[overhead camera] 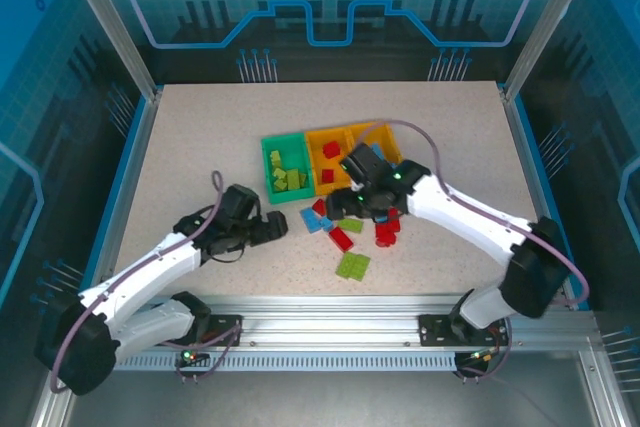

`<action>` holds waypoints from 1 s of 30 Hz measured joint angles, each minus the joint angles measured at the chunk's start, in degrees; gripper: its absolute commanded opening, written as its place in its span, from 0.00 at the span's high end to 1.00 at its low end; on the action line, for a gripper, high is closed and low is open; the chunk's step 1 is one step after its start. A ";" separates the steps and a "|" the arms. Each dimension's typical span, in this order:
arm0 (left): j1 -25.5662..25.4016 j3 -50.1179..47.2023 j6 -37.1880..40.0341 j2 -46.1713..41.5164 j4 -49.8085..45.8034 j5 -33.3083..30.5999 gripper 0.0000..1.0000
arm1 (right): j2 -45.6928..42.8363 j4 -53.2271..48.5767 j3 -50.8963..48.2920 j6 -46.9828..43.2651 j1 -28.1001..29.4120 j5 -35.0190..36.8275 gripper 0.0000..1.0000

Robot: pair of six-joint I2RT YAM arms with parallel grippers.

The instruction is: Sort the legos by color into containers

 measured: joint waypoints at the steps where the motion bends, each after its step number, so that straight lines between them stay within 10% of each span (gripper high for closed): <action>1: -3.78 0.31 0.33 1.18 0.61 -0.26 0.01 | -2.75 0.28 -4.28 0.94 -1.01 0.28 0.19; 11: -24.22 11.82 5.86 21.33 1.70 -4.55 0.07 | -23.10 -0.72 -21.31 2.40 -18.21 -1.88 0.20; 30: -26.60 18.88 7.43 35.93 3.93 -3.43 0.33 | -26.51 -1.55 -26.49 0.11 -23.98 -7.30 0.21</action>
